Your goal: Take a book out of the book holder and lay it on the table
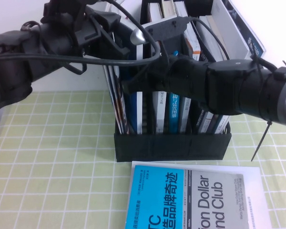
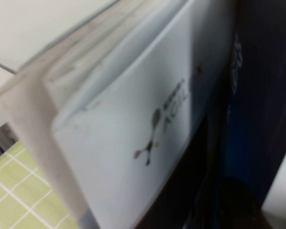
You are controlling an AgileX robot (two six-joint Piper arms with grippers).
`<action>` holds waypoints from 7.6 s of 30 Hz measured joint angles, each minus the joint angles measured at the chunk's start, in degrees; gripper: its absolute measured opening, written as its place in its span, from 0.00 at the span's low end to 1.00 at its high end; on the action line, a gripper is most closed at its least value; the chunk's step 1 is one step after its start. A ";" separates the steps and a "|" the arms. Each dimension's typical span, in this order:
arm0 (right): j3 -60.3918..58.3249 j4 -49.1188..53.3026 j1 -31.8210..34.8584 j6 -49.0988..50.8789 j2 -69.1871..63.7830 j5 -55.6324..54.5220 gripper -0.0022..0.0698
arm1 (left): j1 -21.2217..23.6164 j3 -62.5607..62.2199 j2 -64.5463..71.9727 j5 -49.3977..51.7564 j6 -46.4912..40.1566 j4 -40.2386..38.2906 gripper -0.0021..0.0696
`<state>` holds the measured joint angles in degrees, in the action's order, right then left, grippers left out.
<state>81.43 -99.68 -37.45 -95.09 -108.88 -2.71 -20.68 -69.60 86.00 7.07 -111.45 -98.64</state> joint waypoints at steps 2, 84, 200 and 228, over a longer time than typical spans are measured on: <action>0.03 0.00 0.00 -0.33 0.12 0.41 0.22 | 0.00 0.00 -0.11 -0.12 0.00 0.00 0.03; -6.90 139.64 -22.39 86.77 30.48 64.96 0.21 | 7.36 25.38 -37.64 32.41 94.12 64.23 0.03; -54.88 112.29 -9.84 93.58 84.71 47.31 0.03 | 22.32 71.01 -86.66 8.61 116.74 88.28 0.03; -54.88 112.06 -6.43 92.93 86.75 47.03 0.03 | 27.19 70.98 -86.66 12.24 118.81 93.63 0.03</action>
<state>26.55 12.38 -43.87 -2.16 -22.13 44.32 6.51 1.37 -0.66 19.31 7.36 -5.01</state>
